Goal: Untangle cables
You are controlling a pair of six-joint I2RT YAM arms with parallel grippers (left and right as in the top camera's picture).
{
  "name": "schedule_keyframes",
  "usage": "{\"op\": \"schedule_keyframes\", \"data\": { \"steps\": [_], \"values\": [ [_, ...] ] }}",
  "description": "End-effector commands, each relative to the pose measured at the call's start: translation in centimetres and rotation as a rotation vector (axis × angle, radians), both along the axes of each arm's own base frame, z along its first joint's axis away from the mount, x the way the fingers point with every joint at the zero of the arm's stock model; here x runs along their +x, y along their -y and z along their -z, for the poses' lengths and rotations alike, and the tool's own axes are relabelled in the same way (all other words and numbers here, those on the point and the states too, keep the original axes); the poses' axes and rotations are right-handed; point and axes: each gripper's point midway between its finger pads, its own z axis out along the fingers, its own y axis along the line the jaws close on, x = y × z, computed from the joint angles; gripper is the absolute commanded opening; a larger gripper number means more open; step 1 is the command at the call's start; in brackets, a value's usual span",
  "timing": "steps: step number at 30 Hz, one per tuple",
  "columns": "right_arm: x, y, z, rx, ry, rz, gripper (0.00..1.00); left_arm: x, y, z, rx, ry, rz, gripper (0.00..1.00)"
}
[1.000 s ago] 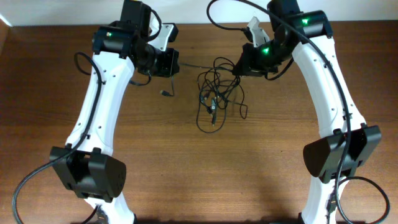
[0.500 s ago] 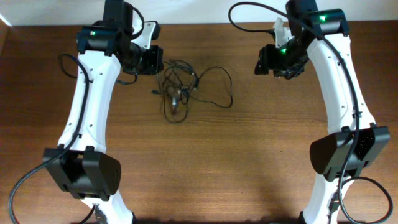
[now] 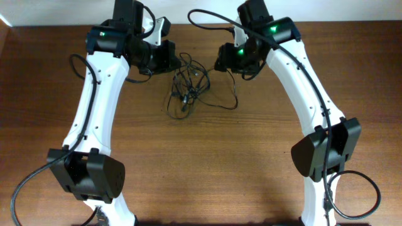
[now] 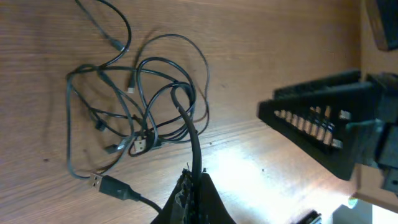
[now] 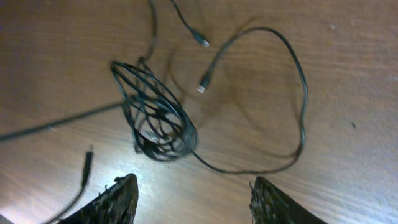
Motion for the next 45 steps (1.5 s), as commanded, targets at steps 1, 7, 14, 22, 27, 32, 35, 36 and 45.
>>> {"op": "schedule_keyframes", "data": {
  "steps": [1,7,14,22,27,32,35,36,45],
  "values": [
    [0.3,-1.1,1.1,0.021,0.011,-0.081,0.59,-1.0,1.8,-2.2,-0.092,0.067,0.131,0.0],
    [0.9,-2.3,2.2,0.044,0.11,-0.313,0.6,-2.6,3.9,-3.9,-0.219,0.133,0.308,0.0],
    [1.3,-2.0,1.7,0.12,0.149,-0.388,0.6,-4.2,5.4,-5.8,-0.369,0.124,0.385,0.0],
    [1.0,-0.9,2.1,0.102,0.121,-0.383,0.31,-3.2,2.7,-6.8,-0.429,0.139,0.329,0.0],
    [1.6,0.5,1.4,0.113,0.13,-0.344,0.04,-0.3,-1.3,-3.5,-0.163,0.168,0.197,0.0],
    [0.1,1.4,-2.8,0.138,0.112,-0.234,0.04,1.6,-6.0,-0.6,0.151,0.167,0.061,0.0],
    [-1.2,1.7,-4.1,0.139,0.098,-0.226,0.04,2.1,-8.2,0.2,0.282,0.159,0.0,0.0],
    [-1.6,1.8,-4.5,0.139,0.096,-0.226,0.04,2.2,-8.8,0.4,0.315,0.157,-0.014,0.0],
    [-3.9,8.5,-10.5,0.02,0.165,-0.016,0.04,2.6,-12.2,1.0,0.494,0.147,-0.095,0.0]
  ]
}}
